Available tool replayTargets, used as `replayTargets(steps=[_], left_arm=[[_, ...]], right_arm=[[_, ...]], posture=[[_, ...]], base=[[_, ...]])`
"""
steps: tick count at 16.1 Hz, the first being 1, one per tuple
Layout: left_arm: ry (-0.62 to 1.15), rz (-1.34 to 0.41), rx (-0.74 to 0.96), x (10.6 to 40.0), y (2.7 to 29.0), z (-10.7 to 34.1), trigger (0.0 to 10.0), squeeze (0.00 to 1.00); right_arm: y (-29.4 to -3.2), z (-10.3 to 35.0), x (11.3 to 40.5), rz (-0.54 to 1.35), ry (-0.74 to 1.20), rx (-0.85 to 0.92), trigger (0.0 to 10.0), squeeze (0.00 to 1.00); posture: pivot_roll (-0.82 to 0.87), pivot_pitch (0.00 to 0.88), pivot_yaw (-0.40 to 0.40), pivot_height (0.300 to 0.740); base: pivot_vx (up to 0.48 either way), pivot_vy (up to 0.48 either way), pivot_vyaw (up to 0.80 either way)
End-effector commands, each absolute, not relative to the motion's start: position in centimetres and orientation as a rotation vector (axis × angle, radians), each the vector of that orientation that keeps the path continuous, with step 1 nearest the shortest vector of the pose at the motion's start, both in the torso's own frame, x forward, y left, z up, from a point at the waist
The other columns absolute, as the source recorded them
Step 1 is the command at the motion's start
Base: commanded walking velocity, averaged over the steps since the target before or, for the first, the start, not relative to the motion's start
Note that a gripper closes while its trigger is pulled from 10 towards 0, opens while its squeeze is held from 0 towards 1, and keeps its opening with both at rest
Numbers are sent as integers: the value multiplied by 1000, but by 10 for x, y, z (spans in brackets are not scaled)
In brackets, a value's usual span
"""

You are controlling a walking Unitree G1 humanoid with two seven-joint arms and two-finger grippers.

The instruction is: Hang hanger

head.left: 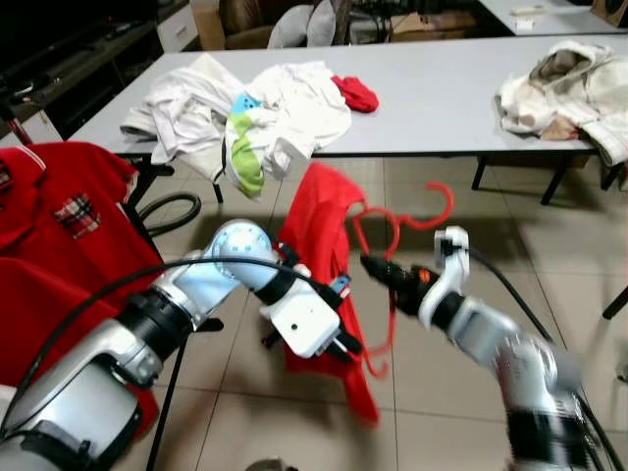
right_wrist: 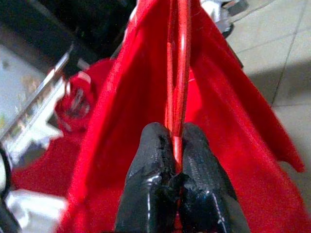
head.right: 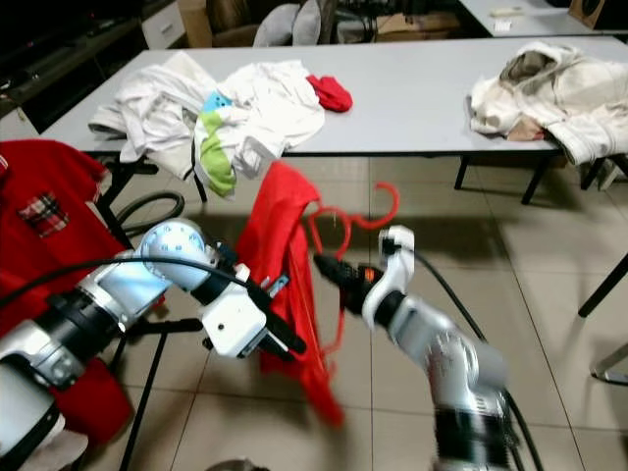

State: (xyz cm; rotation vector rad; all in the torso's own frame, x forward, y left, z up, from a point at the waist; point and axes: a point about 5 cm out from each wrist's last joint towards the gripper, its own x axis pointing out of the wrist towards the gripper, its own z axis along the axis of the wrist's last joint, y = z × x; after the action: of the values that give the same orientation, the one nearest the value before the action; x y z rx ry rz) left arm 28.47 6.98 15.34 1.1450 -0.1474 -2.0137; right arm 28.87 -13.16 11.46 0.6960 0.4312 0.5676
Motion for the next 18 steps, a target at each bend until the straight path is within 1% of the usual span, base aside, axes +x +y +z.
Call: replayTargets(steps=[1,4,5,6,8,9,12,14,15,18], left_arm=[[-123,-2017,1165,283,72,141,0,0],[-80,-1975,1206,284,76,125,0,0],[-76,-1973,1217,285,76,122,0,0],[-85,-1974,1220,285,76,121,0,0],[-165,-1981,1171,282,68,128,0,0],[-224,-2003,1136,278,62,136,0,0],[-313,-2061,1098,270,53,152,0,0],[-332,-2121,1094,262,52,159,0,0],[-340,-2153,1059,256,48,161,0,0],[-368,-2156,1019,253,42,163,0,0]], right_arm=[[-131,121,295,542,414,746,10000,0],[-126,129,301,538,425,881,10000,0],[-127,130,305,519,429,944,10000,0],[-128,130,307,507,433,962,10000,0],[-128,125,310,480,457,875,10000,0],[-128,122,312,454,464,856,10000,0],[-131,115,314,402,484,795,10000,0],[-135,115,318,360,470,820,10000,0],[-137,117,320,347,454,828,10000,0],[-136,119,322,359,449,784,10000,0]], posture=[[-30,0,110,740],[-19,0,82,740],[-17,0,76,740],[-17,0,73,740],[-19,0,72,740],[-19,0,72,740],[-20,0,74,740],[-21,0,75,740],[-23,0,76,740],[-31,0,79,740]], base=[[0,0,0],[0,0,0],[0,0,0],[0,0,0],[0,0,0],[0,0,0],[0,0,0],[0,0,0],[0,0,0],[0,0,0]])
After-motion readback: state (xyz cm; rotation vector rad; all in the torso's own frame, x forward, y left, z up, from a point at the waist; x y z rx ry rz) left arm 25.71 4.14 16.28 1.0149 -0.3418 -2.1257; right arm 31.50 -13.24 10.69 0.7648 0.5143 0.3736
